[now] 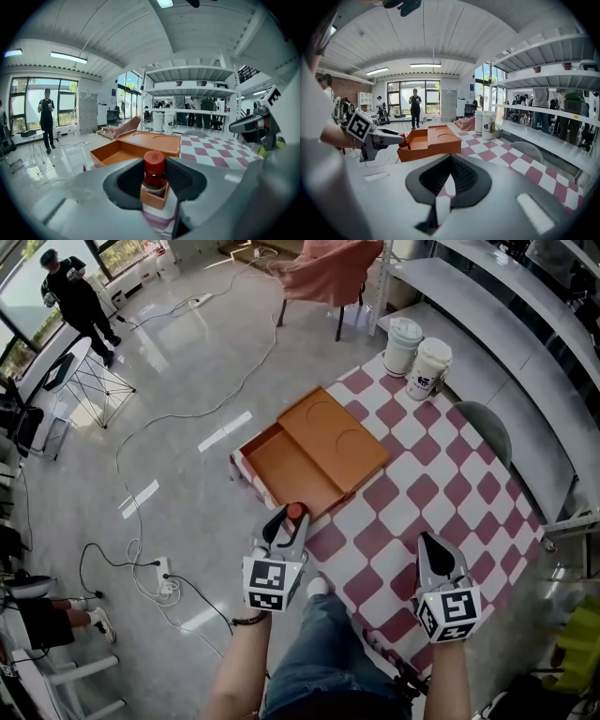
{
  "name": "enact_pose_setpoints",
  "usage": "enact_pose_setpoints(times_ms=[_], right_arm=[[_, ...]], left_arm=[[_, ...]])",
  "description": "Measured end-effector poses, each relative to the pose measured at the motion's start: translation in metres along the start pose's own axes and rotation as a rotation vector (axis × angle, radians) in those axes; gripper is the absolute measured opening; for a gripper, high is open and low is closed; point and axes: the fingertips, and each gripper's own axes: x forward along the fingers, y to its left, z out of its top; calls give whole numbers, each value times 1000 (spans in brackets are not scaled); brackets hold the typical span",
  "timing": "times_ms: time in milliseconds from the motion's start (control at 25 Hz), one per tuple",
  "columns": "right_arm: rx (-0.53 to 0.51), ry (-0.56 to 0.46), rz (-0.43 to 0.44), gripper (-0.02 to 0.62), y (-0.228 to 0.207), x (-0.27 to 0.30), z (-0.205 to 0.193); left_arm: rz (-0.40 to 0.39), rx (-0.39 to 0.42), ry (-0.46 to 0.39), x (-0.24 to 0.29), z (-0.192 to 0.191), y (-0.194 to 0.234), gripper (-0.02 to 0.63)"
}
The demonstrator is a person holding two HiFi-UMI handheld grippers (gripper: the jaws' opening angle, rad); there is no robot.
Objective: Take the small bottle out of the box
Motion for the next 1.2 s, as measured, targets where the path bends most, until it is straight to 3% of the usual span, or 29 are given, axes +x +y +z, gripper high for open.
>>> enact_pose_setpoints(times_ms=[840,1200], right_arm=[[3,-186,-59,-2,-15,-32,77],[36,-311,-58,-2,-20,-47,122]], left_arm=[[32,43,-132,-26,93,11,144],[23,81,-199,-38,135,4,144]])
